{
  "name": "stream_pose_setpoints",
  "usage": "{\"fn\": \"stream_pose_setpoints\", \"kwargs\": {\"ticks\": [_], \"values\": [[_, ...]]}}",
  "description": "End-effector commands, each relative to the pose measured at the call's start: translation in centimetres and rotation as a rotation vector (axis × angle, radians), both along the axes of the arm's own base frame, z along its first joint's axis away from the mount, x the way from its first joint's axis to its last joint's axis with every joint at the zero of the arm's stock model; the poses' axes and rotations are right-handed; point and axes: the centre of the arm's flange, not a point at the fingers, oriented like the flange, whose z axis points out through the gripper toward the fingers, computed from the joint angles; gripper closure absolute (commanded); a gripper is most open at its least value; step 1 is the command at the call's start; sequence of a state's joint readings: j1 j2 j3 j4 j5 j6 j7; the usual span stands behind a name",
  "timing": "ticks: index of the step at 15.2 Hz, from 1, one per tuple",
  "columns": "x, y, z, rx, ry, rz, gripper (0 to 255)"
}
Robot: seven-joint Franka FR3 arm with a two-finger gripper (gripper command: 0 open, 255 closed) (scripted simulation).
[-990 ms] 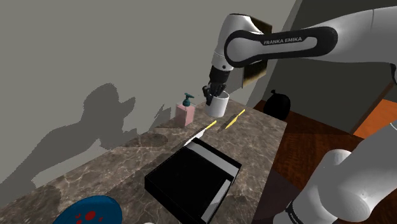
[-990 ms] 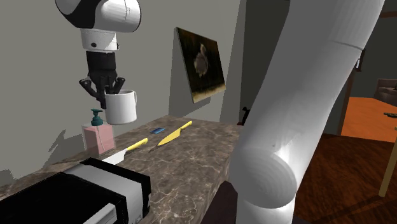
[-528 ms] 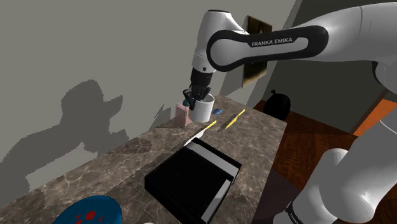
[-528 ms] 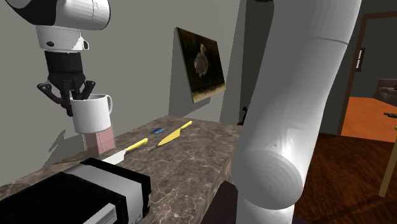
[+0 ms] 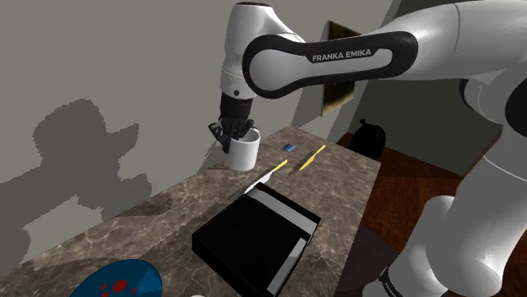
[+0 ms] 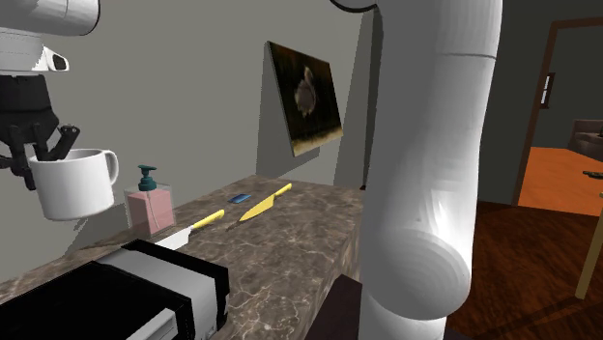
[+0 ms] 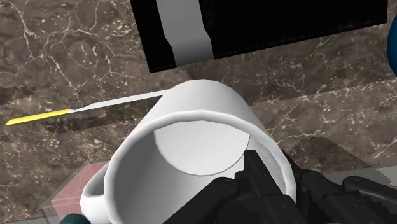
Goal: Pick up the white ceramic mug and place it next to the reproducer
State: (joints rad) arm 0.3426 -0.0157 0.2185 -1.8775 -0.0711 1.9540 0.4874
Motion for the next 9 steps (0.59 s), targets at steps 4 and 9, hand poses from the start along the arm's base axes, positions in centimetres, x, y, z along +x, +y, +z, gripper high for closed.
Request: {"fn": "stream_pose_setpoints", "kwargs": {"ticks": [4,9], "values": [[0.2,7.0,0.0,0.001,0.0,-0.001,255],[0.2,7.5,-2.1,0.001,0.0,-0.001,255]]}}
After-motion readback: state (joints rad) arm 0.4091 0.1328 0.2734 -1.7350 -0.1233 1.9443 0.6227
